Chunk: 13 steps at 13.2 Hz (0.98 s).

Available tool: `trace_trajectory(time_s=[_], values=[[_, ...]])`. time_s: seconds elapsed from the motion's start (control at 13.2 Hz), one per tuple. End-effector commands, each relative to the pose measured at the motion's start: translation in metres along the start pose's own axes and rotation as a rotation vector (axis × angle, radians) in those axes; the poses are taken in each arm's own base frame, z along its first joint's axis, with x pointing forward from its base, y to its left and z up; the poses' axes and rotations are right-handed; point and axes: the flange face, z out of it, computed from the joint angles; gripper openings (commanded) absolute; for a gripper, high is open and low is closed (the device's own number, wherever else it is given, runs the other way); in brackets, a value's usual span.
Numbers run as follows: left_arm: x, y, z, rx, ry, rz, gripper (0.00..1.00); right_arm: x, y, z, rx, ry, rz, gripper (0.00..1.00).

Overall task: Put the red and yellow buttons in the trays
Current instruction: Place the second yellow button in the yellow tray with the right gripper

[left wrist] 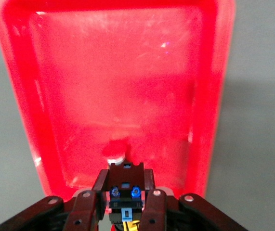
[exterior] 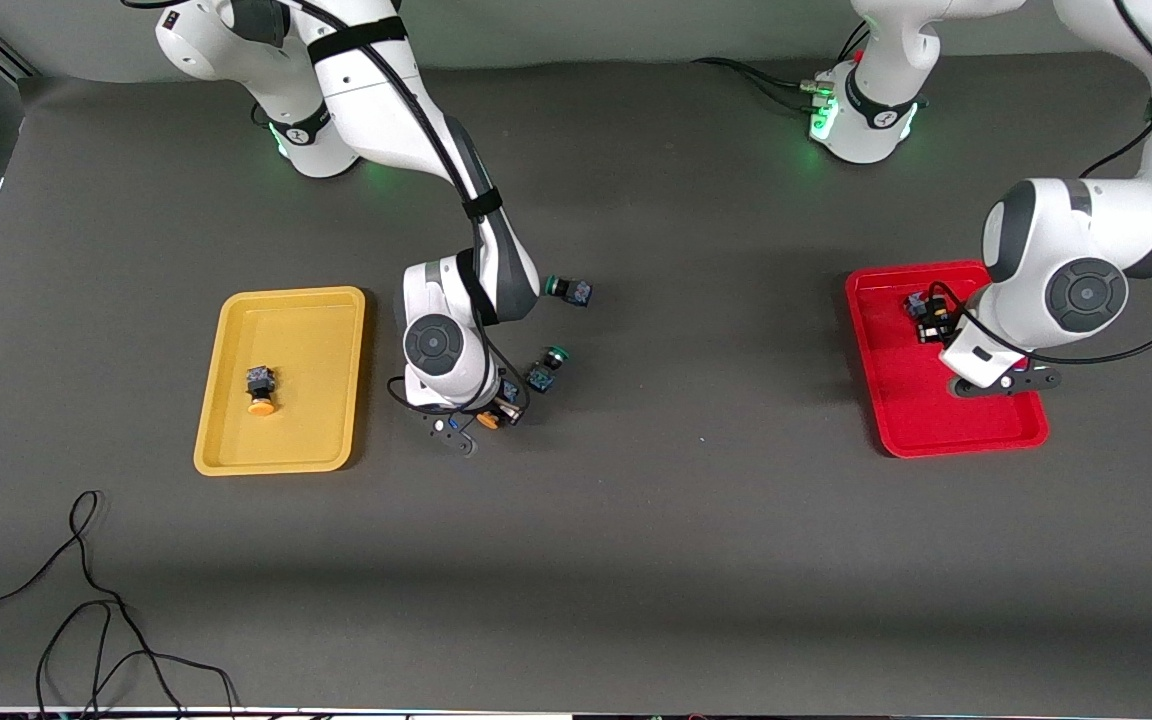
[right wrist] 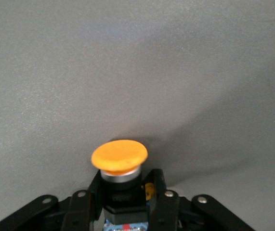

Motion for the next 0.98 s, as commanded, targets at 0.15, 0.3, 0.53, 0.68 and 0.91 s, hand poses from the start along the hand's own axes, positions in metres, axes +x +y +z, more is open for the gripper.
trace_trajectory(time_s=[0.15, 0.3, 0.53, 0.68, 0.91], values=[[0.003, 0.007, 0.053, -0.007, 0.000, 0.030, 0.01, 0.018, 0.009, -0.068, -0.023, -0.011, -0.120, 0.20], [0.005, 0.013, 0.056, -0.009, 0.012, 0.023, 0.07, 0.043, 0.034, -0.123, -0.070, -0.026, -0.294, 0.20], [0.012, 0.015, 0.065, -0.017, 0.030, 0.026, 0.99, 0.120, 0.111, -0.158, -0.113, -0.067, -0.575, 0.20], [0.011, 0.016, 0.040, -0.013, 0.048, 0.025, 1.00, 0.163, 0.176, -0.145, -0.081, -0.090, -0.705, 0.20], [-0.006, 0.002, -0.029, -0.002, 0.108, 0.021, 1.00, 0.180, 0.226, -0.086, -0.065, -0.050, -0.726, 0.20]])
